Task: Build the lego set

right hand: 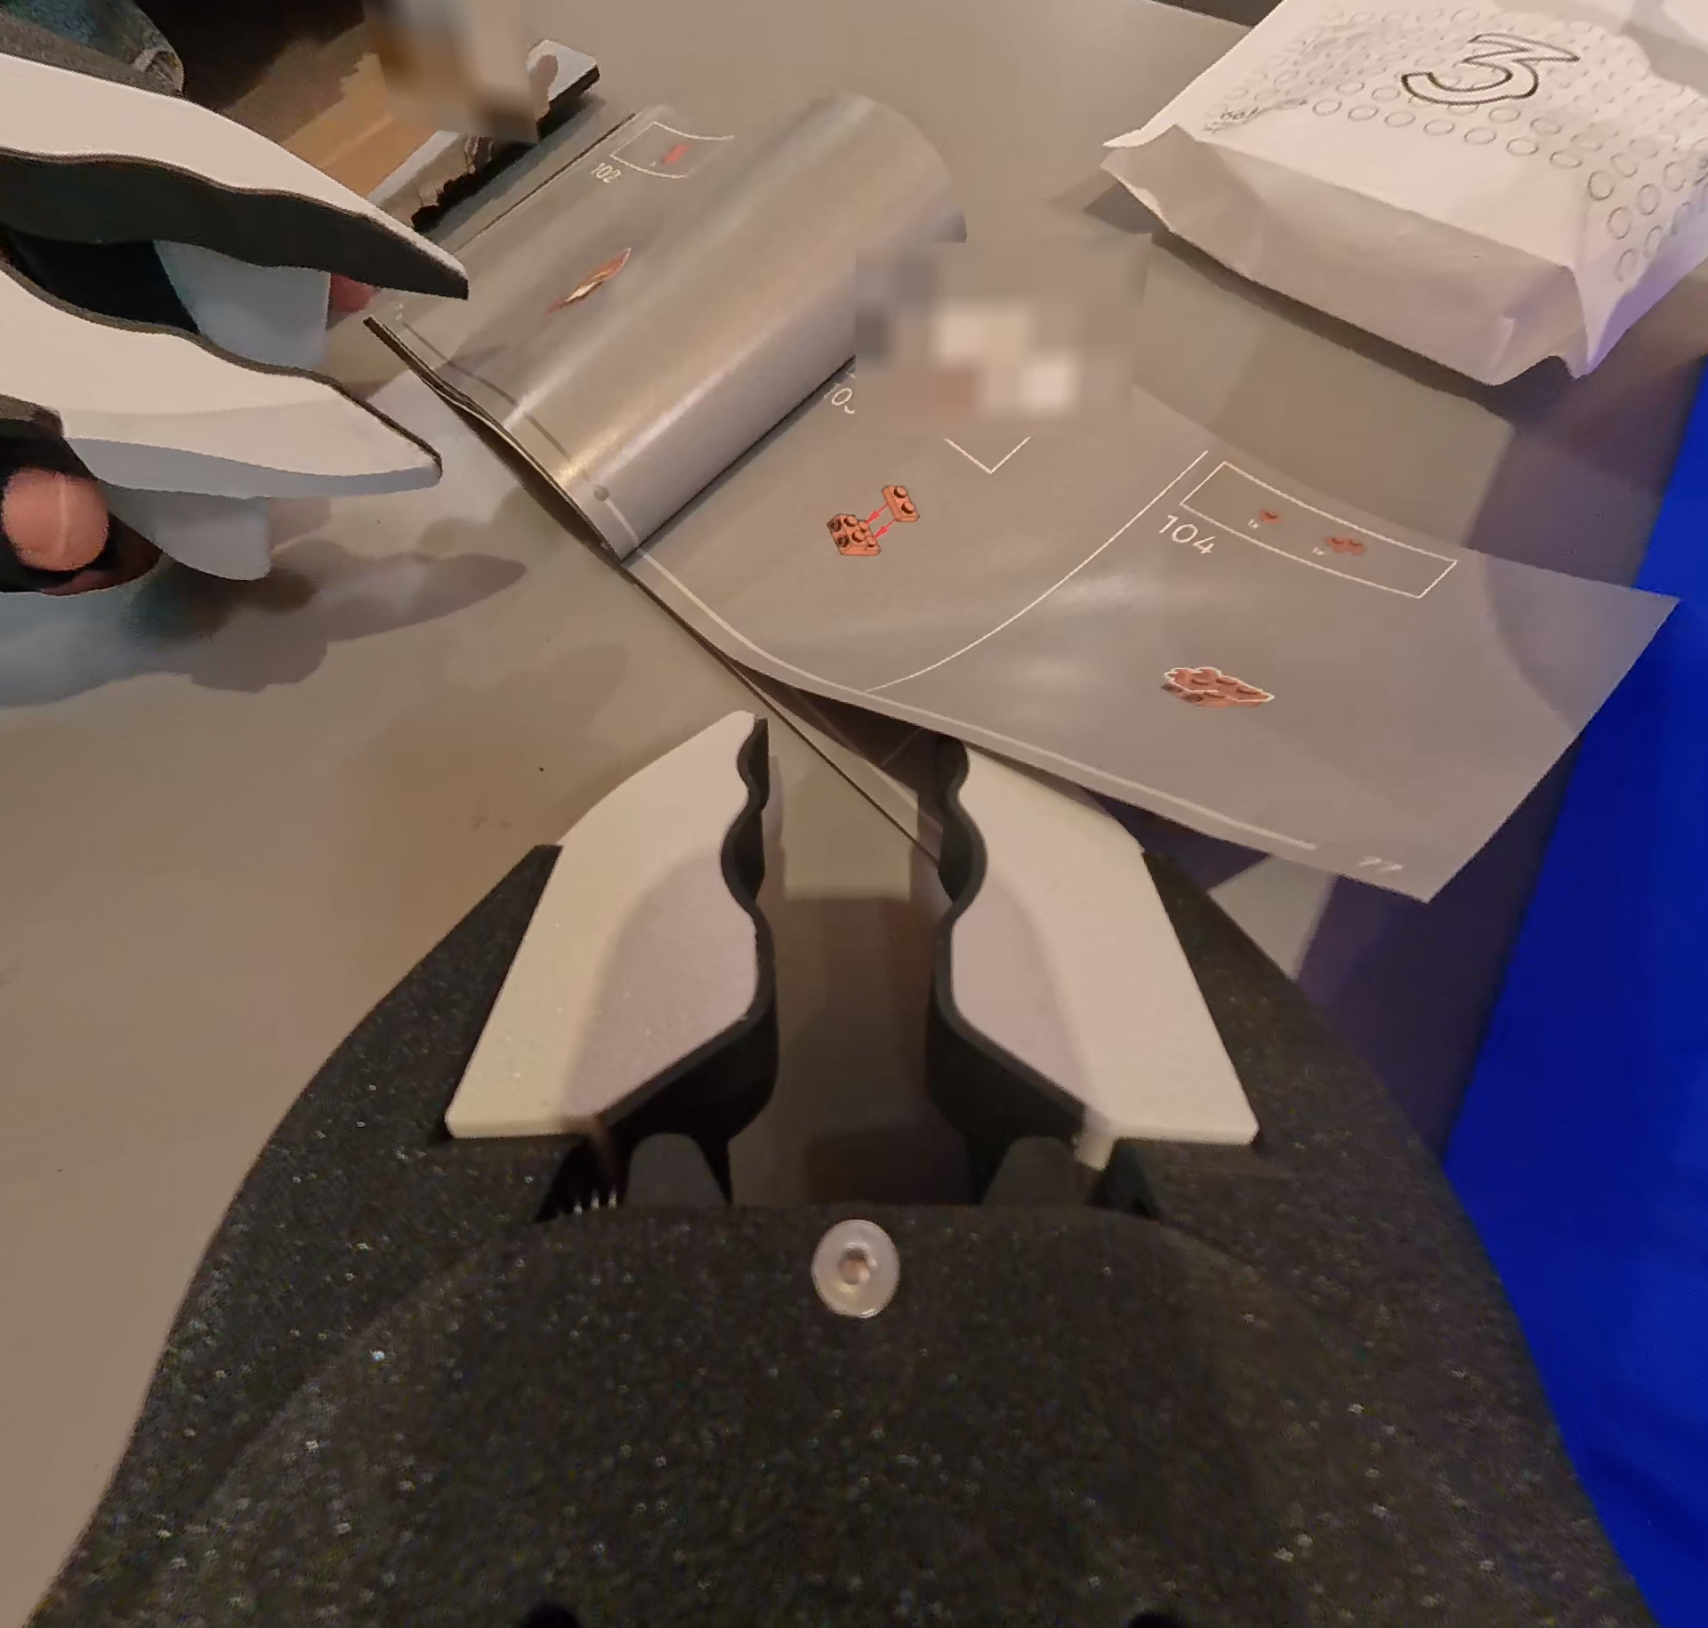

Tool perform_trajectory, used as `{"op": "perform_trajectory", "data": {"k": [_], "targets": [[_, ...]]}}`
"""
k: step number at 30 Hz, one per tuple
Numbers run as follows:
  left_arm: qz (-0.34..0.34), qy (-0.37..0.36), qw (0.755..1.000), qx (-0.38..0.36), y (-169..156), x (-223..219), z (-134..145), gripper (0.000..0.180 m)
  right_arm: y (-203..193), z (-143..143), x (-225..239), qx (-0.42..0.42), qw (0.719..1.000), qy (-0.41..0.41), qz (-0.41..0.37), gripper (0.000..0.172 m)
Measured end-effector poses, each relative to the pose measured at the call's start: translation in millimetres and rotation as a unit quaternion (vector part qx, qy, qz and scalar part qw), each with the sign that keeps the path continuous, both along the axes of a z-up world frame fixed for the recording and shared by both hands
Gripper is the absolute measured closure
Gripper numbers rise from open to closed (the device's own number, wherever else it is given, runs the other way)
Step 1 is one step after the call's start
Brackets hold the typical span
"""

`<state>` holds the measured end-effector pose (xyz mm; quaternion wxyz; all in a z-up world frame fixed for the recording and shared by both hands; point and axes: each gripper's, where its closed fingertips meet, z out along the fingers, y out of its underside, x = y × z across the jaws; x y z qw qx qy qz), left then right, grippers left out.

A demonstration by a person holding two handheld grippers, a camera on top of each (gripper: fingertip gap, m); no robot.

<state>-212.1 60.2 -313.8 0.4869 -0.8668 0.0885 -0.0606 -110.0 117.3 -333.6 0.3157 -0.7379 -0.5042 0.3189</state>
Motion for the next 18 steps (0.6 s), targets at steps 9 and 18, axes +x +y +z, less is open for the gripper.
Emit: {"op": "perform_trajectory", "data": {"k": [9,18], "targets": [[0.001,-0.001,1.000,0.006,0.7,-0.5,2.1,0.127,-0.8,-0.2,-0.5,0.003,1.000,-0.001,0.003,0.138],[-0.009,0.012,0.999,0.043,5.4,1.0,9.2,0.128,-5.2,-1.6,2.9,0.004,1.000,-0.012,0.012,0.135]]}}
